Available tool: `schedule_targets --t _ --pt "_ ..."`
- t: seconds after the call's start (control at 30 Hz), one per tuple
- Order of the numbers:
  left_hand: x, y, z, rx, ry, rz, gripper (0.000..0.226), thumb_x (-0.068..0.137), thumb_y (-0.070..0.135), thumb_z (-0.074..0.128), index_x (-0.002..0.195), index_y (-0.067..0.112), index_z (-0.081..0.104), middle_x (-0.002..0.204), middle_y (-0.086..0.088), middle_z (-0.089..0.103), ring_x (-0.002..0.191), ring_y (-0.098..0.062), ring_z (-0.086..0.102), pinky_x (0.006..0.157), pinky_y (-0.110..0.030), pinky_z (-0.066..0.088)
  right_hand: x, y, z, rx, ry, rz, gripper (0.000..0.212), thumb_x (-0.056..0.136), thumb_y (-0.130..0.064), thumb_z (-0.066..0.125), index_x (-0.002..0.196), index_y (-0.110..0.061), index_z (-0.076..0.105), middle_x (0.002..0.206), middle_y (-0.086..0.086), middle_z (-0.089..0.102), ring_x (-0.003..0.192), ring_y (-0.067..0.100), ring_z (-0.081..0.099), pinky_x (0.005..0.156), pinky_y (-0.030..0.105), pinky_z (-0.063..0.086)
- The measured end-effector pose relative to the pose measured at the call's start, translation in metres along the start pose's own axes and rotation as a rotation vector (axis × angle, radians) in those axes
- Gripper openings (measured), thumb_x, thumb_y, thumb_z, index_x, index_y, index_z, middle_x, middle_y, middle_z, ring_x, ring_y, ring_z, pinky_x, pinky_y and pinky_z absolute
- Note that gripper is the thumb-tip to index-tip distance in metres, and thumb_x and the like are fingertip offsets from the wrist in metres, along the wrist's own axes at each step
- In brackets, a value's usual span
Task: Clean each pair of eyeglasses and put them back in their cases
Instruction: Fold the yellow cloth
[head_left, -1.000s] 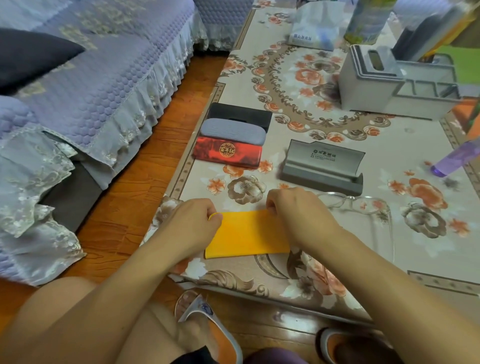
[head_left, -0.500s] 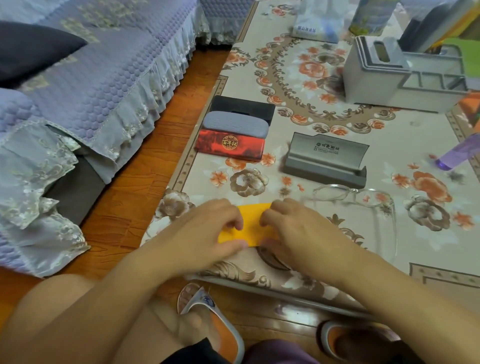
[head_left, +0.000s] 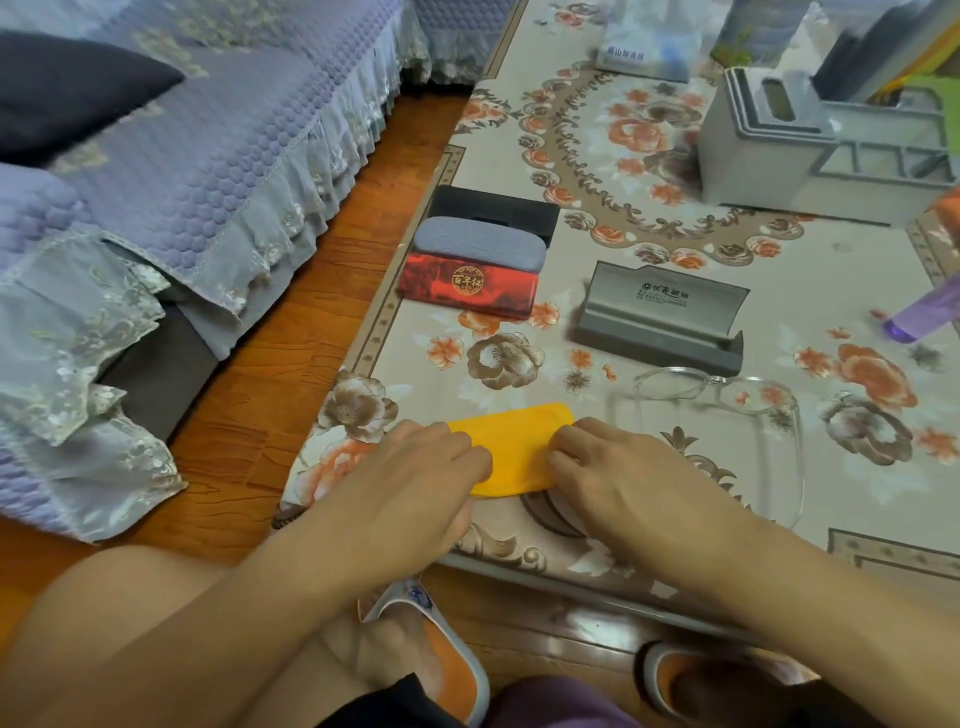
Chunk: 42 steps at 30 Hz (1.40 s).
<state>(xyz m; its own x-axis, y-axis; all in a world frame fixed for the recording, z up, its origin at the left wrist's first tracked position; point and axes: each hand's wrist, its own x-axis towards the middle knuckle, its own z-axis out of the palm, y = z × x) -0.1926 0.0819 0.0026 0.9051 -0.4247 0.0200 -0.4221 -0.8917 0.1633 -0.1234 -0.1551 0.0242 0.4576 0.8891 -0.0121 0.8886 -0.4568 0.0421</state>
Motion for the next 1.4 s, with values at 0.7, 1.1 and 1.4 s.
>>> schedule_targets --t 0.7,1.1,1.4 --pt "0.024 -0.01 -0.005 -0.173 0.118 -0.649 0.009 0.1 0.031 0.051 0.1 0.031 0.06 0.1 0.01 0.062 0.102 -0.019 0.05 0.088 -0.04 0.034 0.057 0.022 0.009 0.254 -0.013 0.387 0.017 0.089 0.002 0.053 0.099 -0.012 0.056 0.094 0.006 0.052 0.075 0.029 0.052 0.067 0.044 0.048" --pt "0.034 -0.002 0.004 -0.024 0.011 -0.208 0.036 0.089 0.064 0.051 0.108 0.033 0.055 0.102 0.013 0.051 0.1 -0.016 0.046 0.083 -0.035 0.039 0.056 0.02 0.011 0.153 0.055 0.276 0.032 0.095 -0.028 0.038 0.091 -0.01 0.064 0.086 0.009 0.061 0.08 0.035 0.058 0.062 0.043 0.047" --pt "0.056 -0.023 -0.039 -0.655 -0.092 -0.345 0.011 0.103 0.024 0.058 0.093 0.027 0.063 0.076 0.011 0.057 0.065 0.0 0.049 0.061 -0.02 0.037 0.042 0.04 -0.02 0.391 -0.009 0.282 0.019 0.096 -0.029 0.061 0.09 -0.013 0.069 0.092 0.006 0.063 0.087 0.026 0.057 0.077 0.036 0.044"
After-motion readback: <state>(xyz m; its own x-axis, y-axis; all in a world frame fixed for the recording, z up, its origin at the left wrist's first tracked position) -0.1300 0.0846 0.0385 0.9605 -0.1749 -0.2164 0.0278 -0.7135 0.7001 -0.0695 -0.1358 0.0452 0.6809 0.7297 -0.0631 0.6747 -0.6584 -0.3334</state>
